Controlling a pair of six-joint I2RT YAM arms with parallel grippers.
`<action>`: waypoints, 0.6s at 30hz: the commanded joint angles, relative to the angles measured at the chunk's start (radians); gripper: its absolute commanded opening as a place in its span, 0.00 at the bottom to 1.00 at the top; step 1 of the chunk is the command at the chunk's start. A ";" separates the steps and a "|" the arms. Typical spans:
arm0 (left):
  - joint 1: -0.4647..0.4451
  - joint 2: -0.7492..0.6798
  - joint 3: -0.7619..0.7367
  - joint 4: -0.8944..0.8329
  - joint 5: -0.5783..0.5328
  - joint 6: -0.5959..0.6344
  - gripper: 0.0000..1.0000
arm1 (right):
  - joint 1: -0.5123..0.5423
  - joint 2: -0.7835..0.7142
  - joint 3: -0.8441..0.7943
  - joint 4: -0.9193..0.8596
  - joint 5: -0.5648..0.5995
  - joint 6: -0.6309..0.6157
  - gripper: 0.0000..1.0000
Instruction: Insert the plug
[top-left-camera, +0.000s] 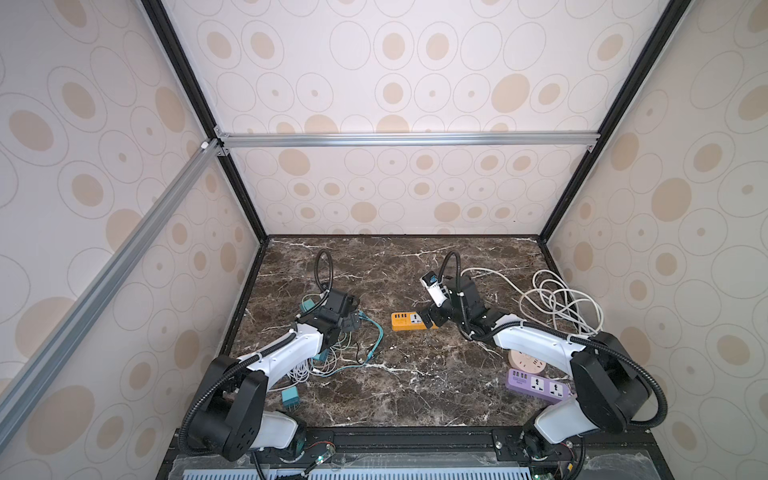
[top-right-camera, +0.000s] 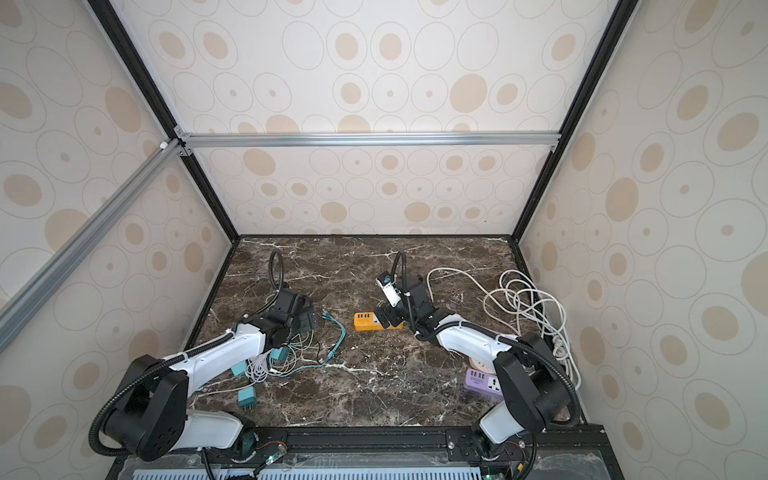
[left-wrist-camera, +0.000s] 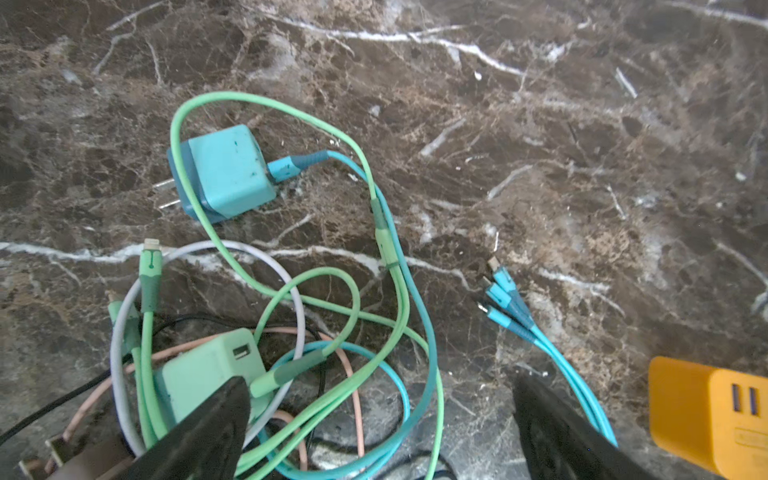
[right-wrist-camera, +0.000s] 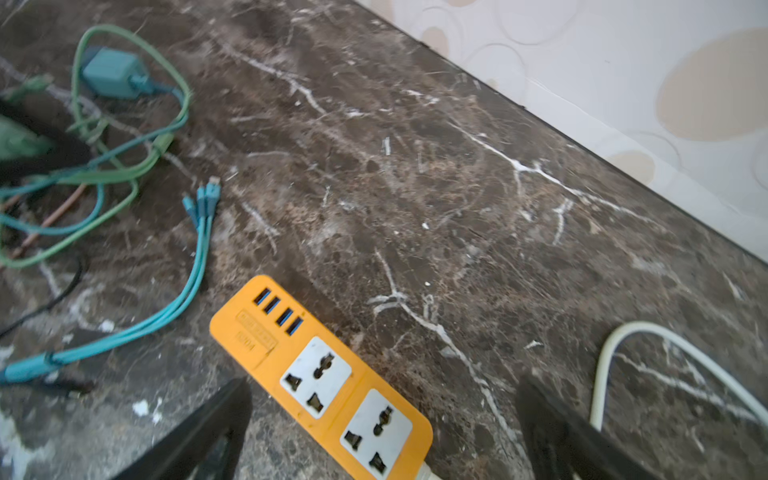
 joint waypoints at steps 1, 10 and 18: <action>-0.024 0.003 0.041 -0.148 -0.041 -0.060 0.97 | -0.002 -0.042 0.028 0.016 0.106 0.237 1.00; -0.024 -0.109 -0.042 -0.299 -0.019 -0.195 0.96 | -0.002 -0.050 0.053 -0.057 0.236 0.303 1.00; -0.021 -0.158 -0.050 -0.291 0.034 -0.275 0.88 | -0.002 -0.030 0.077 -0.067 0.238 0.303 0.99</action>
